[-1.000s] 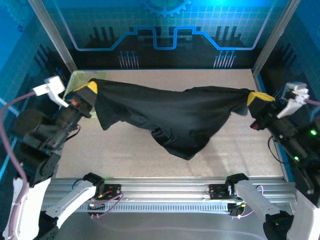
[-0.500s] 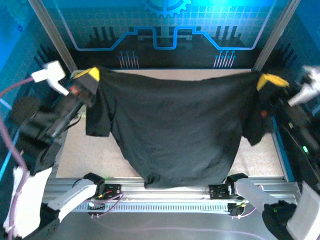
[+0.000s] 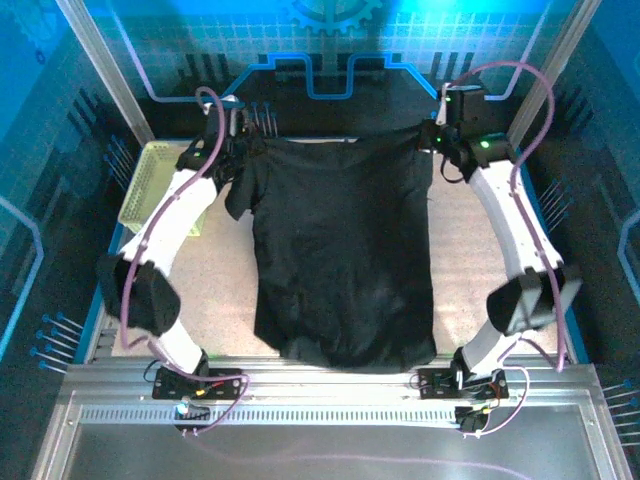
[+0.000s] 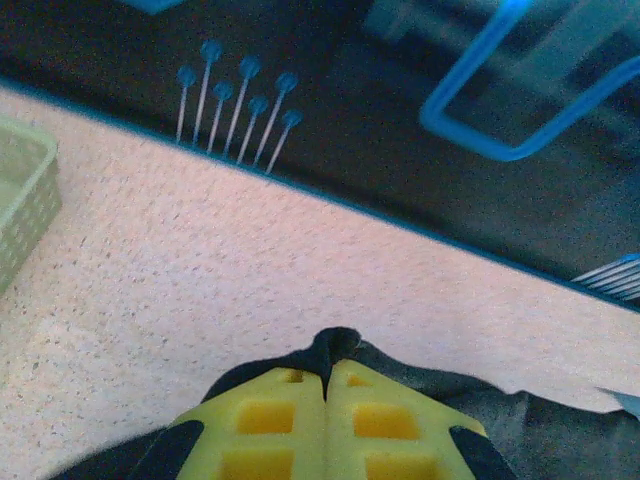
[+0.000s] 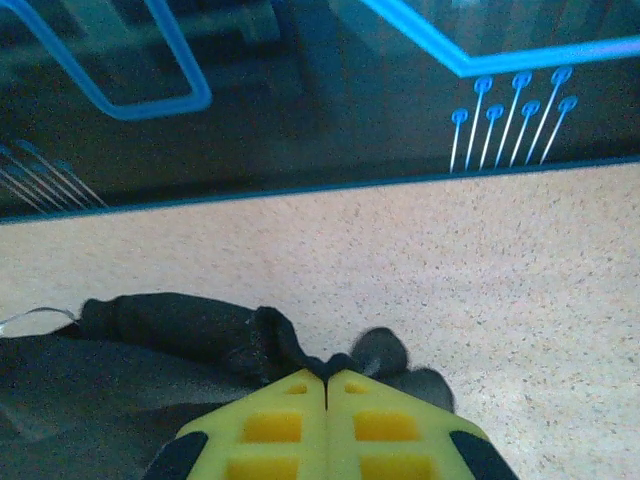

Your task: Fold the inside-out t-shirt

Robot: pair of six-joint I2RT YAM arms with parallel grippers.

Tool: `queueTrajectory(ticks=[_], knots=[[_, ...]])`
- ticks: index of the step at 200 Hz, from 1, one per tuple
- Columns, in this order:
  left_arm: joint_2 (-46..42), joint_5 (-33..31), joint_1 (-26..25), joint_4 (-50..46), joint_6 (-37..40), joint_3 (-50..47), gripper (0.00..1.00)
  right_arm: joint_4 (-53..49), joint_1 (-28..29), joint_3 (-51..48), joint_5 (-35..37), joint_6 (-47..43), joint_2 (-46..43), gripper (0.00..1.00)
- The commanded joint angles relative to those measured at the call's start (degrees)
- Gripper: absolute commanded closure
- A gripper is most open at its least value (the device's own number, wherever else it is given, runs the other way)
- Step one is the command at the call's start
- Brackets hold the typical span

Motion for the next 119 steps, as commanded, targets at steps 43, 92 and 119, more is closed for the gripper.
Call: queueTrajectory(ticks=[43, 92, 119], knots=[[30.6, 7.8, 5.1, -13.7, -2.9, 34.3, 0.58, -3.1, -2.9, 26.5, 5.3, 0.7, 27.5, 0.41], [35.6, 3.9, 7.9, -31.9, -3.8, 53.4, 0.15, -20.2, -3.0, 49.1, 6.6, -0.7, 36.4, 0.18], [22.5, 4.3, 6.1, -29.1, -3.4, 33.4, 0.13, -12.9, -1.8, 25.6, 4.3, 0.3, 20.4, 0.18]])
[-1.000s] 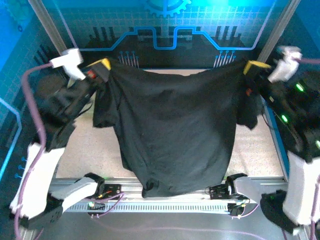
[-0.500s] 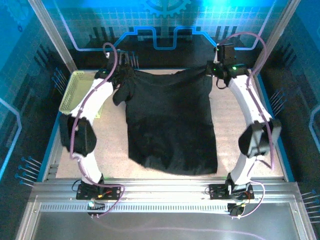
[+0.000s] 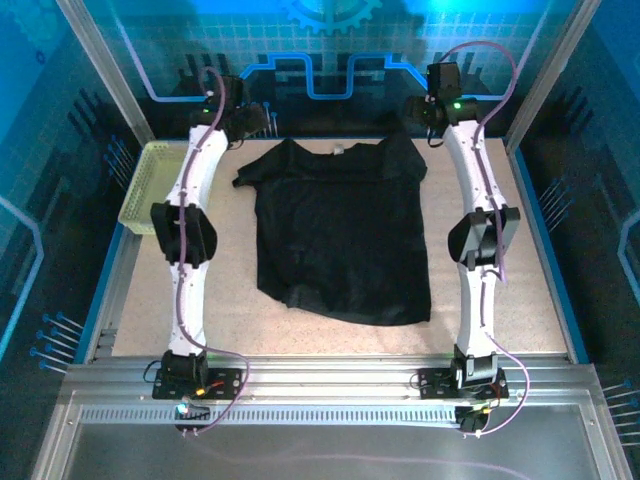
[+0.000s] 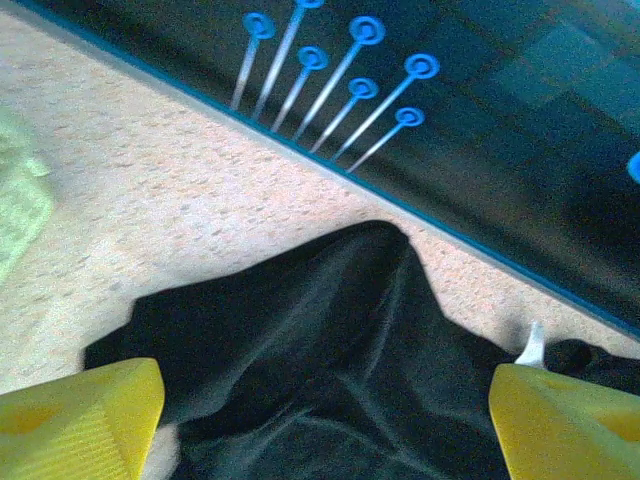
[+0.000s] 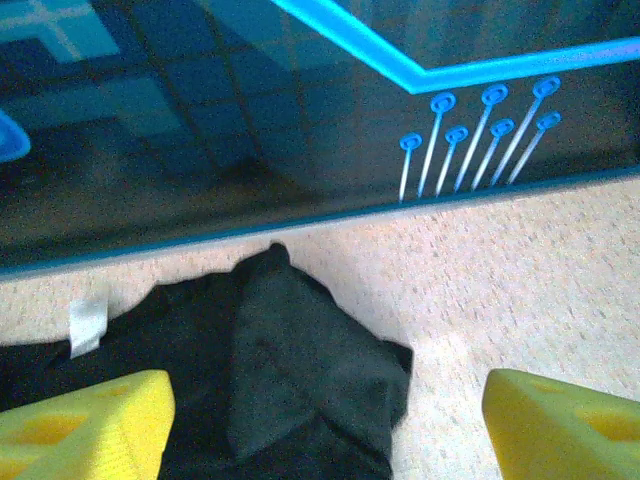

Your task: Fold the inside-out t-shirt

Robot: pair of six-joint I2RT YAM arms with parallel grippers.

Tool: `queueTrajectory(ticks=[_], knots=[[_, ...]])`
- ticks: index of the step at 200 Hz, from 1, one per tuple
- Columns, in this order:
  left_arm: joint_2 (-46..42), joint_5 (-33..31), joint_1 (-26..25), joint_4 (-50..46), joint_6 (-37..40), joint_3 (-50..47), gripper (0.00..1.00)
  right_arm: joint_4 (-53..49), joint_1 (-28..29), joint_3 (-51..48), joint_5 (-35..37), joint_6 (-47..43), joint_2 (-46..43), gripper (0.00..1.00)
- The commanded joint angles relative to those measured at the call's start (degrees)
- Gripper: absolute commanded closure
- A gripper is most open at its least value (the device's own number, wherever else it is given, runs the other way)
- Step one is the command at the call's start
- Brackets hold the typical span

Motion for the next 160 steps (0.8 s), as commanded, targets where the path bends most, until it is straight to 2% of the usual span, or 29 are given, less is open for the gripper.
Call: queueTrajectory(ticks=[1, 14, 38, 67, 94, 126, 160], knots=[[-12.4, -0.4, -1.7, -3.7, 0.1, -13.1, 0.13, 0.9, 0.9, -14.7, -1.4, 0.3, -12.5, 0.17], [-18.8, -1.1, -3.4, -1.3, 0.0, -23.3, 0.12, 6.9, 1.2, -28.8, -3.0, 2.0, -21.2, 0.16], [-29.6, -2.1, -7.1, 1.1, -1.3, -40.1, 0.12, 11.0, 1.8, -46.2, -6.4, 4.8, -32.8, 0.15], [-42.4, -4.9, -14.7, 4.2, -1.4, -58.9, 0.12, 12.4, 5.3, -63.4, -7.9, 5.4, -44.1, 0.15], [-50.0, -7.0, -21.8, 1.4, -3.2, -71.2, 0.15, 8.9, 9.1, -75.5, -6.1, 7.9, -51.4, 0.15], [-53.1, -6.7, -25.8, -3.3, -8.4, -81.5, 0.15, 2.2, 11.5, -86.1, -3.5, 15.4, -55.9, 0.16], [-53.2, -2.7, -26.1, 3.4, -11.3, -91.0, 0.24, 2.7, 11.6, -96.8, -4.4, 20.5, -57.4, 0.20]])
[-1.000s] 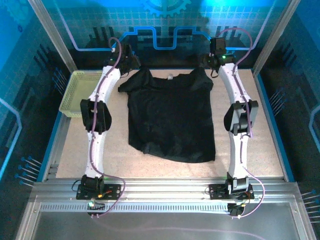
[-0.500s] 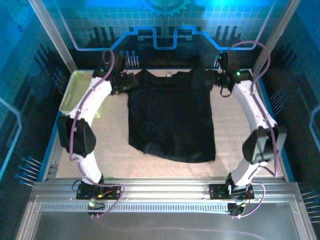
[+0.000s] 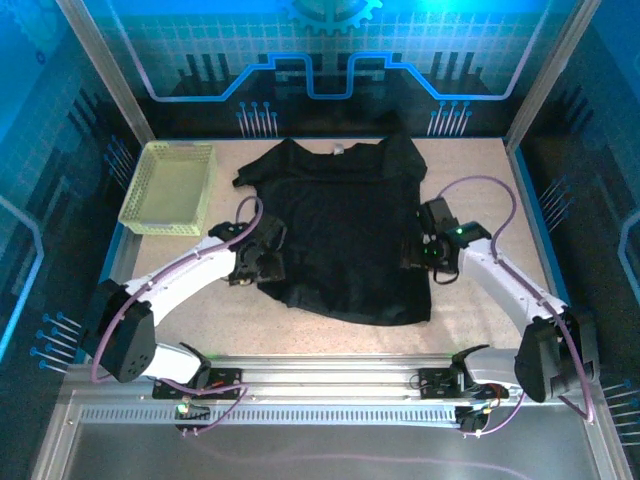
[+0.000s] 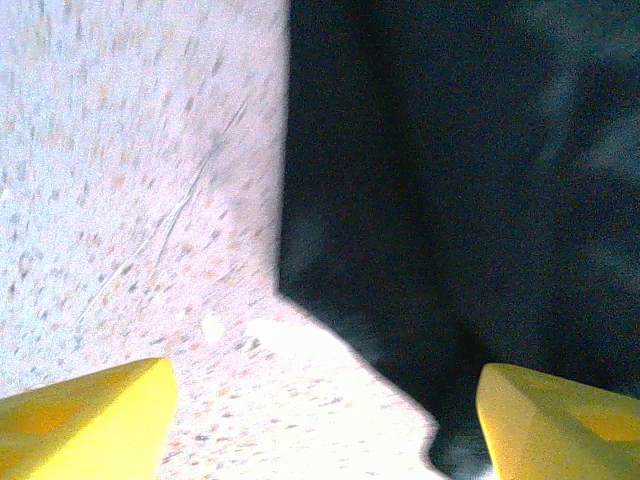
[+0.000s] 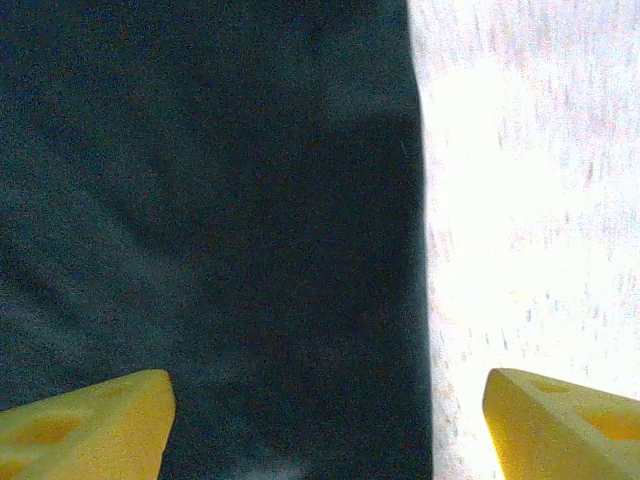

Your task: Fold the inside-out t-shirt

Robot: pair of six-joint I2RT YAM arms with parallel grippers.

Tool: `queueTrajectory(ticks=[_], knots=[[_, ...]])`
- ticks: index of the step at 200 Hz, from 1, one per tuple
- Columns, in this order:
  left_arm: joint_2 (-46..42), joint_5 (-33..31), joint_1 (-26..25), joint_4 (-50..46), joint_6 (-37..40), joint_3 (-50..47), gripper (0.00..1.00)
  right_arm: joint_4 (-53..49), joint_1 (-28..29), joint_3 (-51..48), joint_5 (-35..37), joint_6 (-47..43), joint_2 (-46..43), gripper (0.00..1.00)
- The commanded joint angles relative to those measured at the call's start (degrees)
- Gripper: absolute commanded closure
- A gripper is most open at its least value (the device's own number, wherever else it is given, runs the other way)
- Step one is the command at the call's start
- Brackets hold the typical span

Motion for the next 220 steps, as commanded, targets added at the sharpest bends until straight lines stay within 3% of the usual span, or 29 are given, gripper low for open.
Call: queueTrajectory(ticks=[1, 43, 89, 109, 136, 174, 189, 220], knots=[[-0.7, 2.3, -0.3, 3.1, -4.1, -4.6, 0.24, -2.3, 0.4, -5.6, 0.8, 6.4, -1.3, 0.20], [3.1, 7.0, -0.3, 10.7, -4.2, -7.9, 0.38, -1.7, 0.5, -10.3, 1.0, 9.4, -1.1, 0.22], [7.7, 8.2, -0.4, 15.6, -3.2, -7.7, 0.42, 2.7, 0.2, -13.9, -1.9, 10.7, 0.8, 0.26], [10.4, 8.1, -0.4, 15.8, -2.9, -6.7, 0.51, 5.1, 0.3, -14.4, -4.6, 10.6, 1.9, 0.31], [11.1, 7.4, -0.4, 15.6, -2.9, -6.6, 0.69, 6.7, 0.3, -14.7, -6.2, 10.2, 3.1, 0.47], [8.4, 5.7, -0.3, 14.1, -3.2, -7.2, 0.93, 5.6, 0.2, -13.8, -4.9, 9.7, 2.6, 0.87], [5.7, 5.5, -0.3, 13.4, -3.1, -7.8, 0.96, 3.9, 0.1, -13.0, -3.3, 9.5, 1.3, 1.00], [-2.1, 5.9, -0.3, 12.5, -3.6, -9.4, 1.00, -0.7, -0.4, -9.6, 0.0, 8.3, -2.7, 1.00]])
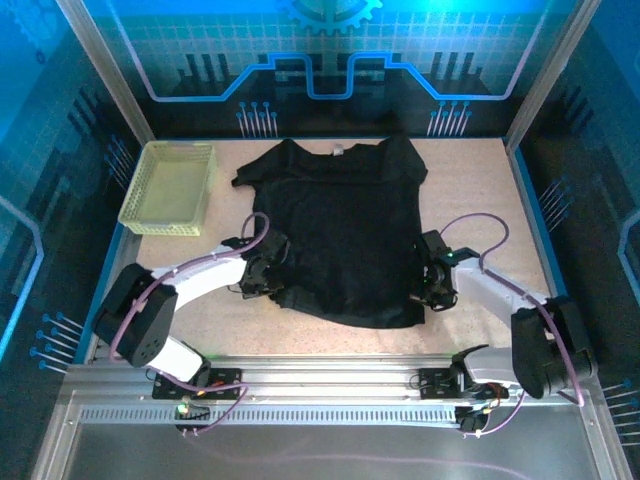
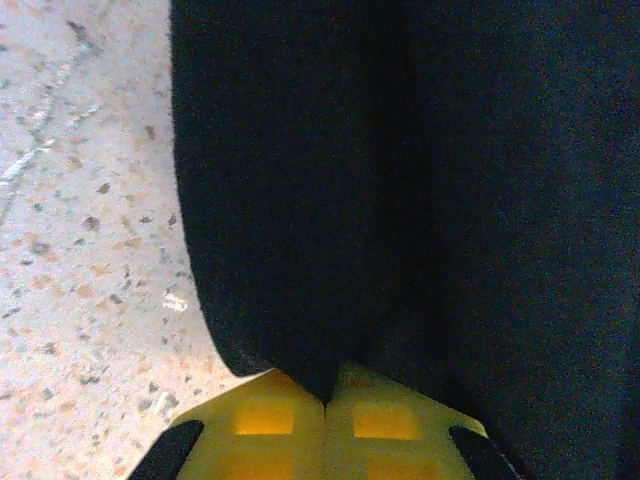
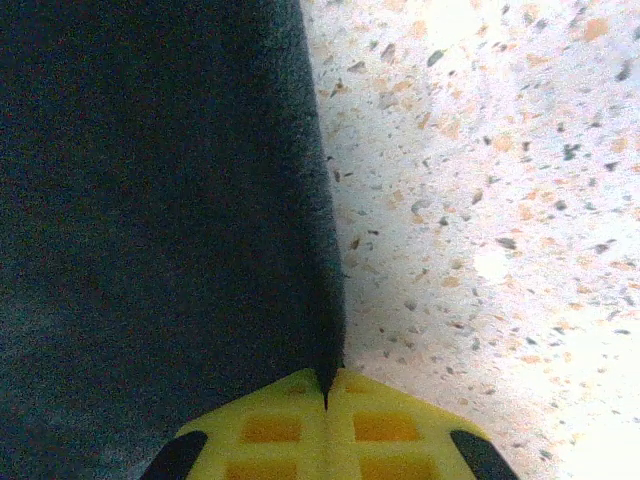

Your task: Fold the inside-out t-shirt

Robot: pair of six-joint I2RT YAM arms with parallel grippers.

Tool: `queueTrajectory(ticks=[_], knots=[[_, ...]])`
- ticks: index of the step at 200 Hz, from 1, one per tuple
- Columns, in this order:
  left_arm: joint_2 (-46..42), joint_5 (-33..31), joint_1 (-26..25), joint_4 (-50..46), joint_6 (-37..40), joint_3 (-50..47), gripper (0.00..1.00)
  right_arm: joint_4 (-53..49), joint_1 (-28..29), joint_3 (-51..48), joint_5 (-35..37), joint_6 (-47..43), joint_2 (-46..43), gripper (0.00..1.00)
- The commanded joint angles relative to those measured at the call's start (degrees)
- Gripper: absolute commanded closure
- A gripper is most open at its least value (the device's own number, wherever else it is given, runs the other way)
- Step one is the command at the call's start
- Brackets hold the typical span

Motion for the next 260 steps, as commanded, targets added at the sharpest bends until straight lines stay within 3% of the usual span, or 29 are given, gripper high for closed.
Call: queueTrajectory(ticks=[1, 56, 99, 120, 135, 161, 170, 184, 206, 225, 260], knots=[[-6.9, 0.1, -0.3, -1.7, -0.5, -1.5, 1.00, -5.3, -0.4, 4.0, 4.3, -0.8, -3.7, 1.00], [-26.3, -1.1, -0.1, -5.1, -3.6, -4.9, 1.00, -17.0, -4.3, 16.2, 13.5, -4.7, -11.2, 1.00], [-26.5, 0.7, 1.2, -9.2, -7.7, -9.3, 0.96, -15.1, -4.7, 13.5, 10.2, -4.8, -9.7, 1.00], [-21.8, 3.9, 3.1, -9.2, -8.2, -11.9, 0.83, -10.9, -4.6, 9.2, 7.7, -4.1, -5.8, 1.00], [-20.4, 3.0, 3.3, -11.1, -7.7, -11.0, 0.64, -9.4, -4.6, 8.1, 7.9, -3.7, -3.2, 1.00], [-23.1, -3.3, 3.2, -17.0, -5.8, -5.8, 0.42, -8.6, -4.7, 8.8, 9.0, -4.6, -1.6, 0.88], [-24.3, -3.7, 2.5, -16.8, -3.7, -4.0, 0.38, -8.8, -4.7, 9.9, 8.5, -5.5, -1.7, 0.77], [-24.3, -4.4, -1.8, -16.0, -0.3, -0.6, 0.35, -10.4, -4.3, 11.7, 9.5, -5.7, -2.4, 0.59], [-18.4, -7.9, -13.2, -16.3, 3.4, 6.0, 0.34, -13.1, -3.9, 14.1, 12.3, -6.0, -5.1, 0.45], [-10.7, -11.7, -23.3, -17.5, 5.1, 10.8, 0.33, -13.2, -3.7, 14.1, 10.9, -6.6, -8.2, 0.37], [0.8, -13.5, -36.1, -14.8, 12.3, 16.8, 0.24, -13.1, -1.5, 12.7, 8.5, -5.7, -12.7, 0.31]])
